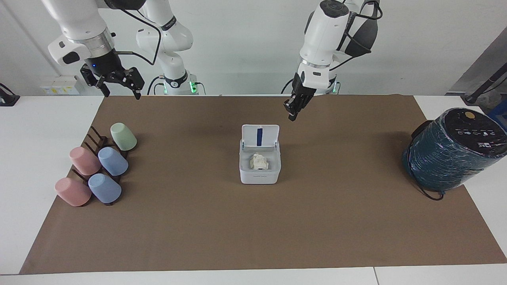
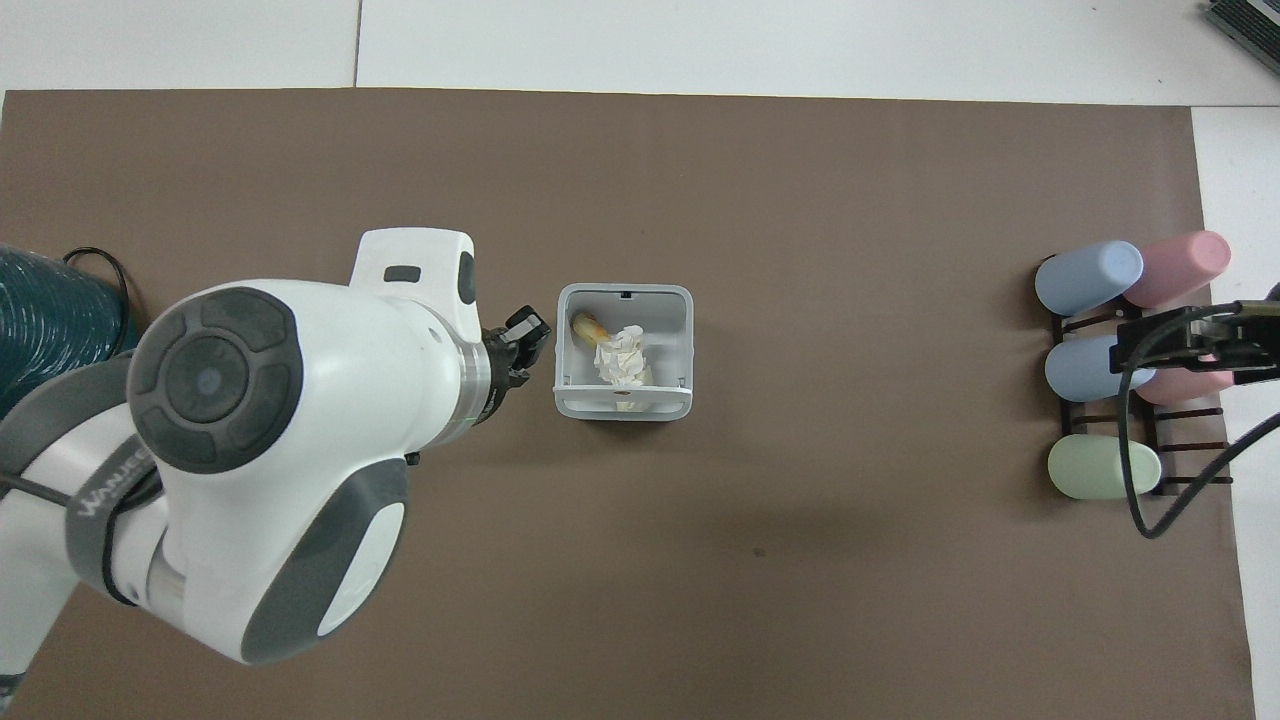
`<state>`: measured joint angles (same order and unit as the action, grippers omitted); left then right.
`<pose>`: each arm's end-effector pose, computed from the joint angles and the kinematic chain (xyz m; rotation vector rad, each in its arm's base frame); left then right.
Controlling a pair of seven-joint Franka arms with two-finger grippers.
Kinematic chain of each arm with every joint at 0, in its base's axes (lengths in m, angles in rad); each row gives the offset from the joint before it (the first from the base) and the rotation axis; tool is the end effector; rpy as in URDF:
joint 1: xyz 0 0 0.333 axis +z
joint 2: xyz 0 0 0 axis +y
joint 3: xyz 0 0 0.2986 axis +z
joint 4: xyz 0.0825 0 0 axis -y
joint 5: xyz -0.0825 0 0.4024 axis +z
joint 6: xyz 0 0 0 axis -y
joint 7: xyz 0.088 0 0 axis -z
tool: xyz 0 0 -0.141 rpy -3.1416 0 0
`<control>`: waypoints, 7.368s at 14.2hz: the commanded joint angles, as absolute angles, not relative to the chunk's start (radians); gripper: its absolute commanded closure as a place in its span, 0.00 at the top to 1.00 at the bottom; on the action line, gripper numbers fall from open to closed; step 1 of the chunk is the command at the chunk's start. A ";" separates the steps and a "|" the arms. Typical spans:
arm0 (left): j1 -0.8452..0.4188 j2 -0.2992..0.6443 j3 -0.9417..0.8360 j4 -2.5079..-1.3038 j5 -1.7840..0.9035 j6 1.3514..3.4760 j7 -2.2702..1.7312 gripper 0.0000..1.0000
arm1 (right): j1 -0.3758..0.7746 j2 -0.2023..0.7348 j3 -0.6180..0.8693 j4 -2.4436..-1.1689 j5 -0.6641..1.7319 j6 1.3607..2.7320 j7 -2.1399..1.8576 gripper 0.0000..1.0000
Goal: Close trash can lid
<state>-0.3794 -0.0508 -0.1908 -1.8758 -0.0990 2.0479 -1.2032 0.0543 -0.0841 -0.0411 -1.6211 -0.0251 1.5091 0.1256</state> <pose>0.4953 -0.3293 0.4958 2.7540 0.9554 0.1112 0.5406 0.0027 0.5901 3.1128 -0.1767 -0.0412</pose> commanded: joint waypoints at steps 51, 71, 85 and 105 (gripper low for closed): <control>-0.480 0.301 -0.169 -1.962 -0.106 2.792 -1.279 0.00 | 0.035 -0.097 -0.031 -1.628 -0.015 1.509 0.095 1.00; -0.201 0.223 -0.160 -1.529 -0.086 1.864 -0.756 0.00 | 0.035 -0.097 -0.031 -1.629 -0.015 1.509 0.095 1.00; 0.064 0.025 -0.163 -1.531 -0.005 1.540 -0.123 0.12 | 0.035 -0.097 -0.031 -1.628 -0.015 1.509 0.095 1.00; 0.060 -0.011 -0.167 -1.589 0.009 1.651 -0.021 0.96 | 0.035 -0.097 -0.031 -1.628 -0.017 1.509 0.095 1.00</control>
